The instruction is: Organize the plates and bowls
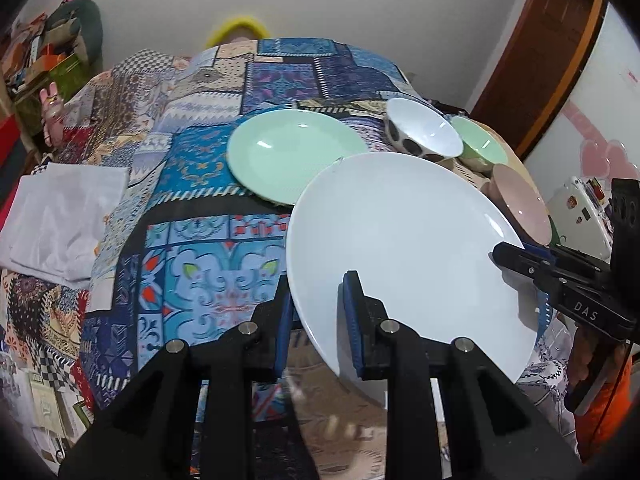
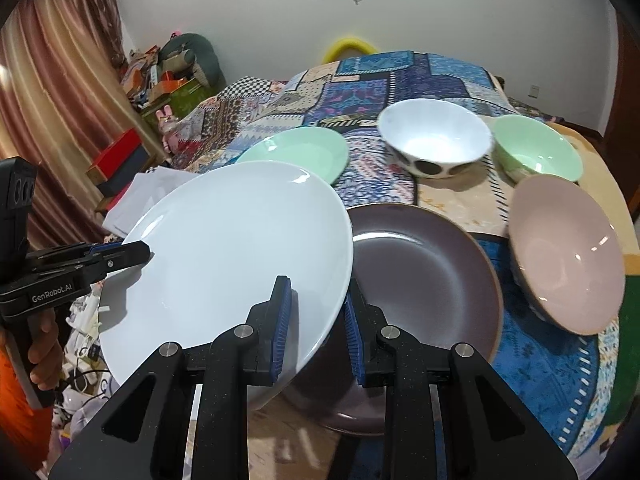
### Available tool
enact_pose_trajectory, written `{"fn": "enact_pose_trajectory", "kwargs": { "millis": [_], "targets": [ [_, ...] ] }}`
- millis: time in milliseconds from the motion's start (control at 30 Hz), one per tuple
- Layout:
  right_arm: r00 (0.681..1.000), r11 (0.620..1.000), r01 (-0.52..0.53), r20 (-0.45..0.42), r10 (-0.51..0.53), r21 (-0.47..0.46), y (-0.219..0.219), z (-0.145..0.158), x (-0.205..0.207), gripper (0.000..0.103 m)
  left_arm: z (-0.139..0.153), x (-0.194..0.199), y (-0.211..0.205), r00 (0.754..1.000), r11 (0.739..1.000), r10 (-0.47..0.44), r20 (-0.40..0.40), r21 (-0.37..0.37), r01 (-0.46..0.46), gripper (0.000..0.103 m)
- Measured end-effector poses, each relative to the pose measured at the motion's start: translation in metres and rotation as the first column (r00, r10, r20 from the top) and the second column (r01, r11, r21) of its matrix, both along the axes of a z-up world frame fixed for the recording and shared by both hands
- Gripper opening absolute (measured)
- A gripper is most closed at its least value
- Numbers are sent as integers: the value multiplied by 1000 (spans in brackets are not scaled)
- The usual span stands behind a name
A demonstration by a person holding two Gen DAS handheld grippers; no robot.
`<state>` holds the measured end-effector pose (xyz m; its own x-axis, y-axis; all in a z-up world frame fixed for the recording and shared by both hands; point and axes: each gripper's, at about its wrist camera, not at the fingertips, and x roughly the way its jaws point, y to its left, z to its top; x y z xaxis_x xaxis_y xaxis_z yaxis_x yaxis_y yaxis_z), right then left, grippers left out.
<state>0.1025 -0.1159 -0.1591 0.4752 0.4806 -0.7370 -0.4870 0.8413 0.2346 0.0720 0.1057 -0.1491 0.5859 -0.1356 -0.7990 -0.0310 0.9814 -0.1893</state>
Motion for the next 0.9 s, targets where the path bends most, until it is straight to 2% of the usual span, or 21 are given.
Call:
{"fn": "enact_pose_trajectory", "kwargs": {
  "millis": [467, 900],
  "targets": [
    [997, 997, 74, -8, -74, -2, -47, -3, 4, 23, -6, 24, -53, 996, 997, -83, -30, 0, 83, 24],
    [990, 991, 133, -49, -133, -4, -75, -19, 13, 23, -26, 46, -79, 988, 991, -133, -82, 5, 134, 24]
  ]
}}
